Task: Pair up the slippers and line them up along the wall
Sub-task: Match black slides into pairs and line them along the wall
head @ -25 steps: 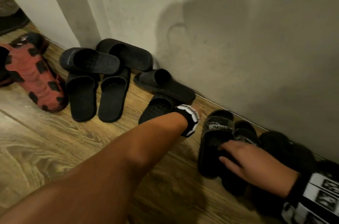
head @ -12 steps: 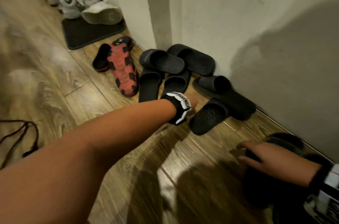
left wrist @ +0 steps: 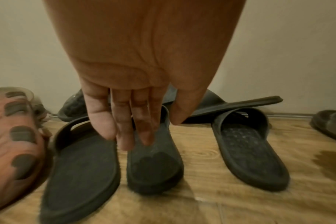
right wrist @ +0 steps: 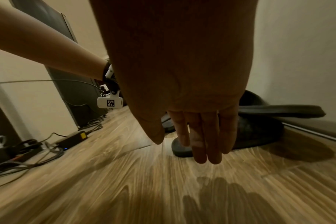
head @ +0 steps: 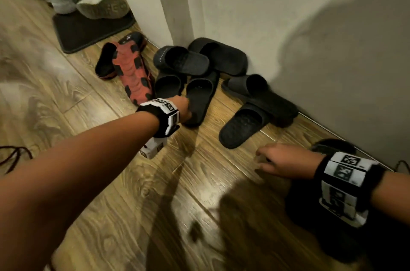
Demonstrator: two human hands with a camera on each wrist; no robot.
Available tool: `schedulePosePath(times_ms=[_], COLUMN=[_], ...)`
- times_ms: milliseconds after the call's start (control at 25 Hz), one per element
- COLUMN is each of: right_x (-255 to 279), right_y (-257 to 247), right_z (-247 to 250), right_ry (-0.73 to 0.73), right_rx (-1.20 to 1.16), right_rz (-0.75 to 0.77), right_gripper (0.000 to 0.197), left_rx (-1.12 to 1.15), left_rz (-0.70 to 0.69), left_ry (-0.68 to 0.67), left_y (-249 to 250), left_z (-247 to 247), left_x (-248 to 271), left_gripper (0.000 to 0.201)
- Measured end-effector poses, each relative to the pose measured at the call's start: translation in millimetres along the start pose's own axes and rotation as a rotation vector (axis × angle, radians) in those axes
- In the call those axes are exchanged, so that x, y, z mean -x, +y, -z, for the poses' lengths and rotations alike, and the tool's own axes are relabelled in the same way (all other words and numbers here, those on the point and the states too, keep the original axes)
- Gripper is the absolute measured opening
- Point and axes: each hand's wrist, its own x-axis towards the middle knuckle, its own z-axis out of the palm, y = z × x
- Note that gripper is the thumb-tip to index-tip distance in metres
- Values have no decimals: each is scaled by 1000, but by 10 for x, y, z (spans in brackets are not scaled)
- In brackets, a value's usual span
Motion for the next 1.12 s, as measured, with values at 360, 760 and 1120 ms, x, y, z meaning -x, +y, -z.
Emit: schedulePosePath(times_ms=[360,760,1120], right_x=[-703,-489,-750], right_y=[239,-483,-397], right_z=[151,403,161], right_ry=[19,149,-4], right_rx=[-78,-176,-401], right_rz=[-364,39,118], right_gripper=[70,59,69], left_rx=[278,458,513], left_rz=[-29,-68,-48], left_ry=[143,181,148], left_y=[-257,-587,-439], left_z=[71,-134,-58], left_x=[-709,-857,-775], left_gripper=[38,27,31])
